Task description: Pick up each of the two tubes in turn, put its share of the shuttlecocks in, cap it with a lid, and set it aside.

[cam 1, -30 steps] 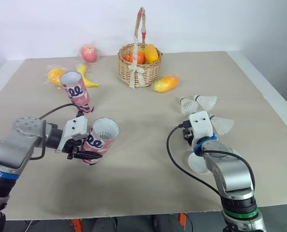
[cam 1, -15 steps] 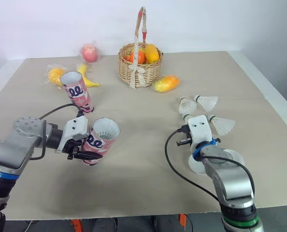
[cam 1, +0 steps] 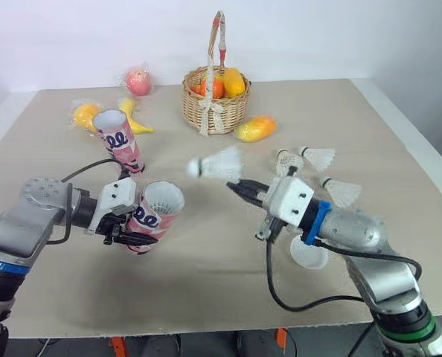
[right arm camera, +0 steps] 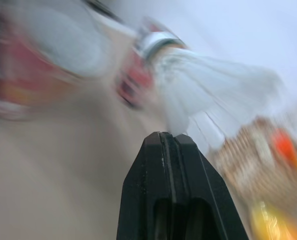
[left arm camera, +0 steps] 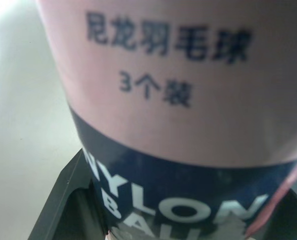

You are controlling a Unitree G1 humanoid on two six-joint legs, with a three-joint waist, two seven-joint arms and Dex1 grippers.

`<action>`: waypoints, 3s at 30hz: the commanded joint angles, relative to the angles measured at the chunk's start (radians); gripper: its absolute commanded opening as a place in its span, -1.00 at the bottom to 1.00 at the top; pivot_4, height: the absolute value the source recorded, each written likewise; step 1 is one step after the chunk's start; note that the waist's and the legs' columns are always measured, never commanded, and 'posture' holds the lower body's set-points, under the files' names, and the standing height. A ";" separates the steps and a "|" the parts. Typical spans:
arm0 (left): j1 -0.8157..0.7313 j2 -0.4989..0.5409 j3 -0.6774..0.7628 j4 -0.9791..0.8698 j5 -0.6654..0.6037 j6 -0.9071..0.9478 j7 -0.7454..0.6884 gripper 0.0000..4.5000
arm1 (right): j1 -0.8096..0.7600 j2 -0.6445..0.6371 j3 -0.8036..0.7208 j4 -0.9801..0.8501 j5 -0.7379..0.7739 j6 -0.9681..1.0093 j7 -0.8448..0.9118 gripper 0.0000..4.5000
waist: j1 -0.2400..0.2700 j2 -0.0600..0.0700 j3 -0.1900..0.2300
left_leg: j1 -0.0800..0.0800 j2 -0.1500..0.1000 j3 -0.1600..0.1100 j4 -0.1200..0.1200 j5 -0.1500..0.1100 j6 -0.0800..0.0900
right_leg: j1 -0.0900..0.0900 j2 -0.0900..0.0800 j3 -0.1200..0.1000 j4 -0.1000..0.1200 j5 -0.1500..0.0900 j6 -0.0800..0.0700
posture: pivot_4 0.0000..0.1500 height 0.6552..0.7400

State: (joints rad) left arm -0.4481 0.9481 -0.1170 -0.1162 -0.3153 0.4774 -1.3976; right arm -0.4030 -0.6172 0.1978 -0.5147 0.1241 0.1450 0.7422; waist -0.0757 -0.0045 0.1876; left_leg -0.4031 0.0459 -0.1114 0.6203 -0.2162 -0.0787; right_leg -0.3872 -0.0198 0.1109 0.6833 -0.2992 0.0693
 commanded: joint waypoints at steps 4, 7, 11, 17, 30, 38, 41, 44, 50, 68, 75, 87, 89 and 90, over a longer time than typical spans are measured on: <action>0.006 0.011 -0.026 0.017 0.015 0.000 -0.014 0.19 | -0.167 -0.010 0.078 0.208 -0.072 -0.421 0.185 -1.00 | 0.000 0.000 0.000 | 0.000 0.000 0.000 0.000 0.000 0.000 | 0.000 0.001 0.000 0.000 0.002 -0.003 | 1.00 1.00; 0.007 0.016 -0.023 0.011 0.015 0.004 -0.013 0.19 | -0.269 -0.002 0.134 0.351 -0.152 -0.618 0.226 -1.00 | 0.000 0.000 0.000 | 0.000 0.000 0.000 0.000 0.000 0.000 | 0.000 0.001 0.000 0.000 0.002 -0.003 | 1.00 1.00; 0.012 0.023 -0.017 0.002 0.010 0.012 -0.012 0.19 | -0.370 0.023 0.181 0.482 -0.207 -0.764 0.248 -1.00 | 0.000 0.000 0.000 | 0.000 0.000 0.000 0.001 0.000 0.000 | 0.000 0.001 0.000 0.000 0.002 -0.004 | 1.00 1.00; 0.019 0.029 -0.011 -0.011 0.003 0.018 -0.007 0.19 | -0.489 0.056 0.226 0.636 -0.282 -0.939 0.243 -1.00 | -0.001 0.000 0.000 | 0.000 0.001 0.000 0.000 0.000 0.000 | 0.000 0.001 0.000 0.001 0.003 -0.004 | 1.00 1.00; 0.018 0.028 -0.006 -0.026 -0.005 0.036 0.002 0.19 | -0.643 0.092 0.226 0.758 -0.200 -1.023 0.274 0.21 | -0.002 0.000 0.000 | 0.001 0.001 -0.001 0.000 0.000 0.000 | 0.000 0.000 0.000 0.001 0.003 -0.005 | 1.00 1.00; 0.015 0.028 -0.007 -0.023 -0.012 0.038 0.010 0.19 | -0.511 0.042 0.076 0.662 0.140 -0.478 0.288 0.21 | -0.001 0.000 0.000 | 0.001 0.001 -0.001 0.000 0.000 0.000 | 0.000 0.000 -0.001 0.001 0.003 -0.005 | 1.00 1.00; 0.011 0.027 -0.010 -0.014 -0.010 0.029 0.007 0.19 | -0.475 0.056 0.032 0.525 0.287 -0.136 0.235 0.04 | -0.002 0.001 0.001 | 0.000 0.000 -0.002 0.000 0.000 0.000 | 0.000 0.000 -0.001 0.002 0.003 -0.005 | 1.00 1.00; 0.004 0.023 -0.013 -0.002 -0.005 0.016 0.004 0.19 | -0.474 0.079 0.019 0.424 0.367 0.075 0.205 -0.39 | -0.003 0.001 0.001 | 0.001 0.000 -0.002 0.000 0.000 0.000 | -0.002 0.001 -0.001 0.005 0.003 -0.006 | 1.00 1.00; -0.017 0.012 -0.027 0.013 0.001 0.006 0.004 0.19 | -0.533 0.069 0.060 0.376 0.412 0.246 0.368 -0.97 | -0.001 0.001 0.001 | 0.000 0.000 -0.003 0.001 0.001 0.000 | -0.001 0.001 -0.002 0.005 0.003 -0.006 | 1.00 1.00; -0.056 -0.024 -0.048 0.041 0.015 0.001 0.009 0.19 | -0.960 0.247 0.380 0.870 -0.014 -0.196 0.867 -0.97 | 0.004 0.001 0.001 | -0.002 0.000 -0.004 0.001 0.004 -0.003 | -0.002 -0.001 -0.005 0.005 0.003 -0.005 | 1.00 1.00; -0.038 -0.028 -0.039 0.035 0.014 0.000 0.022 0.19 | -1.005 0.356 0.432 0.988 -0.100 -0.231 0.843 -0.97 | 0.000 0.001 0.001 | 0.000 0.000 -0.006 0.000 0.007 -0.008 | -0.002 0.000 -0.006 0.008 0.003 -0.006 | 1.00 1.00; 0.002 -0.032 -0.013 0.003 0.002 0.009 0.052 0.19 | -0.961 0.555 0.434 1.050 -0.131 -0.112 0.750 -0.97 | 0.000 0.001 0.001 | 0.000 0.000 -0.008 0.000 0.009 -0.012 | -0.002 0.000 -0.008 0.011 0.003 -0.005 | 1.00 1.00; 0.010 -0.032 -0.007 -0.002 0.000 0.011 0.055 0.19 | -0.963 0.608 0.421 1.082 -0.146 -0.088 0.693 -0.97 | -0.002 0.001 0.001 | 0.001 0.000 -0.008 -0.001 0.009 -0.012 | -0.003 0.001 -0.008 0.013 0.003 -0.006 | 1.00 1.00; 0.014 -0.033 -0.003 -0.004 0.000 0.011 0.055 0.19 | -0.959 0.625 0.414 1.089 -0.151 -0.081 0.684 -0.97 | -0.002 0.000 0.001 | 0.001 0.000 -0.008 -0.001 0.009 -0.012 | -0.004 0.001 -0.008 0.014 0.002 -0.007 | 1.00 1.00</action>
State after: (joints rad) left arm -0.4400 0.9258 -0.0978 -0.0983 -0.3152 0.4876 -1.3594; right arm -1.3596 -0.0739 0.6136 0.5835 -0.0399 0.0556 1.4736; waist -0.0779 -0.0045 0.1883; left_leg -0.3999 0.0462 -0.1195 0.6188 -0.2075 -0.0902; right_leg -0.3900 -0.0186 0.1033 0.6982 -0.2973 0.0621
